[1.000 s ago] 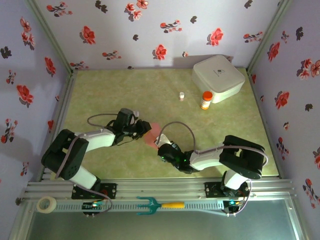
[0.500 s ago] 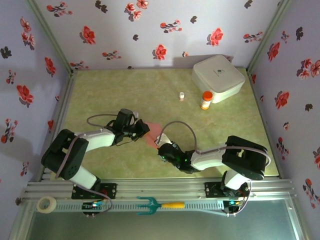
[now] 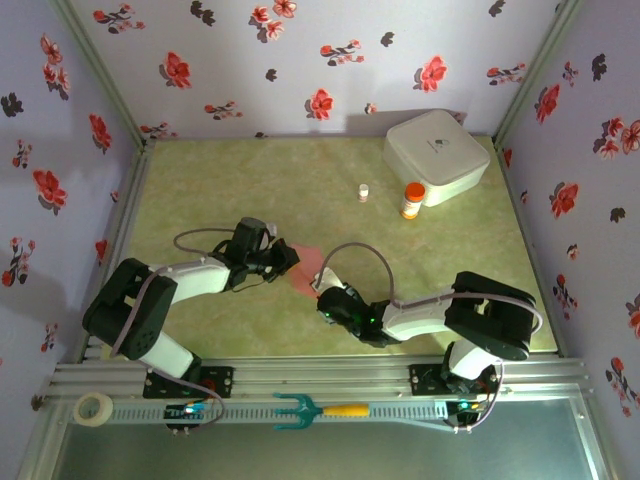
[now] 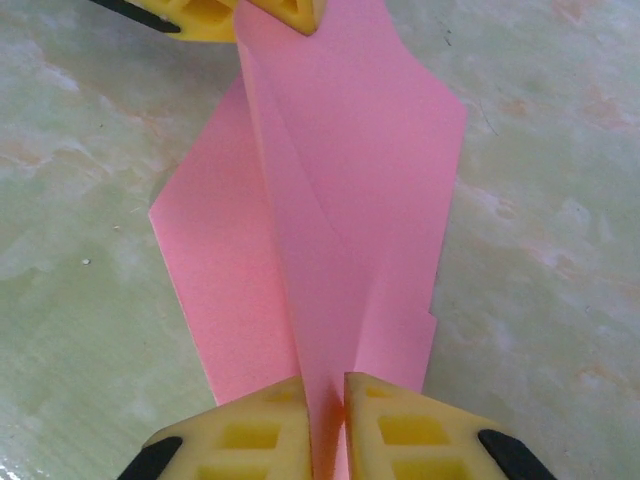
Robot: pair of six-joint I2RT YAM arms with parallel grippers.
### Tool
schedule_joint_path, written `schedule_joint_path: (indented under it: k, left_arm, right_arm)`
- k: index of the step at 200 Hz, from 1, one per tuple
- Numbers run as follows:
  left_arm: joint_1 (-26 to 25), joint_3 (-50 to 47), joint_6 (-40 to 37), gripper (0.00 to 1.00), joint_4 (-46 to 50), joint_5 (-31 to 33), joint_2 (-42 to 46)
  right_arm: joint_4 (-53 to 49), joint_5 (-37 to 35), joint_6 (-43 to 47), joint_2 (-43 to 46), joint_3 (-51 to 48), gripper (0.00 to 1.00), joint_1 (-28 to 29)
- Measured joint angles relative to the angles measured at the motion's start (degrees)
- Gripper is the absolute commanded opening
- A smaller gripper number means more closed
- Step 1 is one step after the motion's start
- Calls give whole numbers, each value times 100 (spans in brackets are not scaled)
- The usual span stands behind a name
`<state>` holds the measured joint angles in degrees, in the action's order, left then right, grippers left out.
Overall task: Fold a paper plane with a square sheet of paper (pick it up from the middle)
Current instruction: Fourth fold the wing at the center of the table.
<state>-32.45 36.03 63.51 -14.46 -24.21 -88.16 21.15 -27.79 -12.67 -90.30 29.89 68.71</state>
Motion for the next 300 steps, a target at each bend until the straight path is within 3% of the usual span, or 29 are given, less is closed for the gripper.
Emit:
schedule_joint_path:
  k: [20,46,78,123,215,300]
  left_arm:
    - [0,0,0,9,0,0,0]
    - [0,0,-37,29,0,0,0]
    - [0,-24,-39,47,116,136,214]
    - [48,-76,-109,56,664,645,1357]
    - [103,-129,-107,55,1027,866,1565]
    - [103,-138,-107,14,870,697,1226]
  right_arm:
    - [7,52,0,0,-2,12,-11]
    - [9,120,-15,-2,-2,10,-11]
    - [48,365,-293,-22,-2,10,-136]
    - [166,953,-798,-168,-2,9,-481]
    - [866,1849,-1611,-328,-192,9,-776]
    - [1644,3071,-2688,-553,-328,7,-1412]
